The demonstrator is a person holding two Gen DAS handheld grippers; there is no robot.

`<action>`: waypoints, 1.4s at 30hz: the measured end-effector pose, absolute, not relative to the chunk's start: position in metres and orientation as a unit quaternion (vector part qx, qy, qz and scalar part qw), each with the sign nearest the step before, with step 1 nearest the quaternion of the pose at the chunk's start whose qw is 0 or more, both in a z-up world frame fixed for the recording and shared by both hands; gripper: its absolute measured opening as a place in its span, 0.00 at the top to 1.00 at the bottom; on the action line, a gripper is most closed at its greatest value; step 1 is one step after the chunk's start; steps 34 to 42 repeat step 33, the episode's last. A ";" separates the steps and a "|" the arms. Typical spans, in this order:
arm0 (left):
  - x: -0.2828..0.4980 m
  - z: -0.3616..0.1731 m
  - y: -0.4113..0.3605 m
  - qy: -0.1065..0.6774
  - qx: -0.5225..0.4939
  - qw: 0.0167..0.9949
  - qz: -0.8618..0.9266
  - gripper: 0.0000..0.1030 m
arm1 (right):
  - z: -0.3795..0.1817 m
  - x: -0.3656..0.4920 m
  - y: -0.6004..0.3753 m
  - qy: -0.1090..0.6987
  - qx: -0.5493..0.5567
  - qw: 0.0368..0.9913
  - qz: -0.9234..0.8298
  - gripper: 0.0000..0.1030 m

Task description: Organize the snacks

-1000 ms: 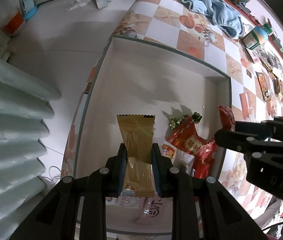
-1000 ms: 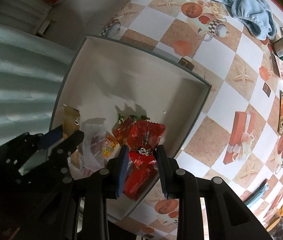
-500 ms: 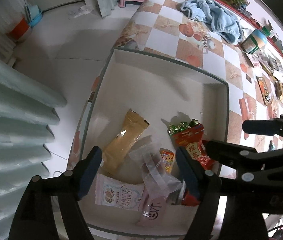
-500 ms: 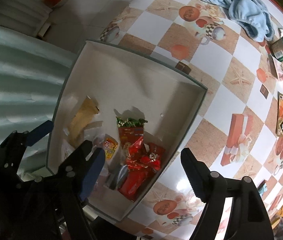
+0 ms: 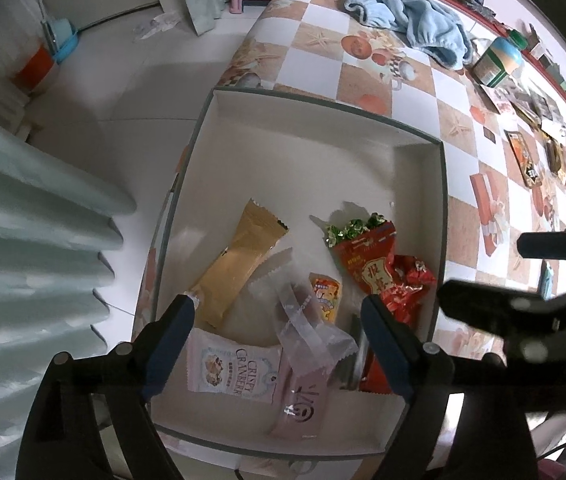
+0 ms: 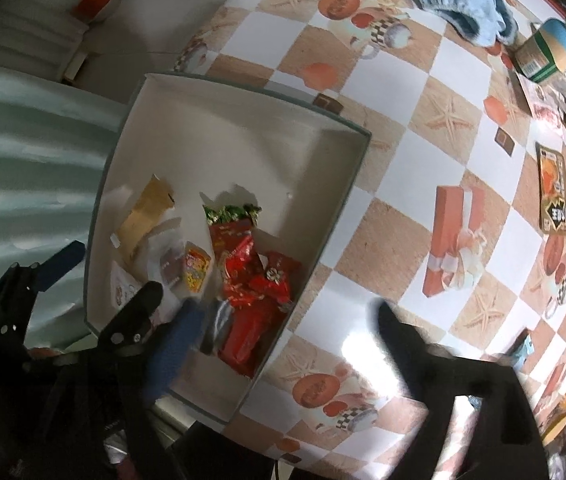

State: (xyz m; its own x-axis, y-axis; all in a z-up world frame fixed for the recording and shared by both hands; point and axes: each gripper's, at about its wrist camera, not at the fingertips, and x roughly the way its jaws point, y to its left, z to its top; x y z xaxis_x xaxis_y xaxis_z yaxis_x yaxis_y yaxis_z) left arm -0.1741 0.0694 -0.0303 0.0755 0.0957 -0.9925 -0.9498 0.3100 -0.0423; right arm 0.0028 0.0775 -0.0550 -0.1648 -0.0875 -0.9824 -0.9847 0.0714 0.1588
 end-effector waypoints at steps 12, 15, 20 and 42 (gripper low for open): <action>-0.171 -0.023 0.059 0.537 -0.391 0.615 0.425 0.15 | -0.049 0.008 0.068 0.584 -0.459 0.453 0.493 0.00; -0.172 -0.022 0.057 0.541 -0.388 0.612 0.426 0.15 | -0.046 0.007 0.068 0.585 -0.458 0.453 0.492 0.00; -0.175 -0.019 0.055 0.542 -0.384 0.605 0.438 0.15 | -0.041 0.010 0.066 0.585 -0.454 0.455 0.495 0.00; -0.168 -0.016 0.046 0.549 -0.368 0.603 0.447 0.15 | -0.033 0.022 0.054 0.591 -0.436 0.457 0.501 0.00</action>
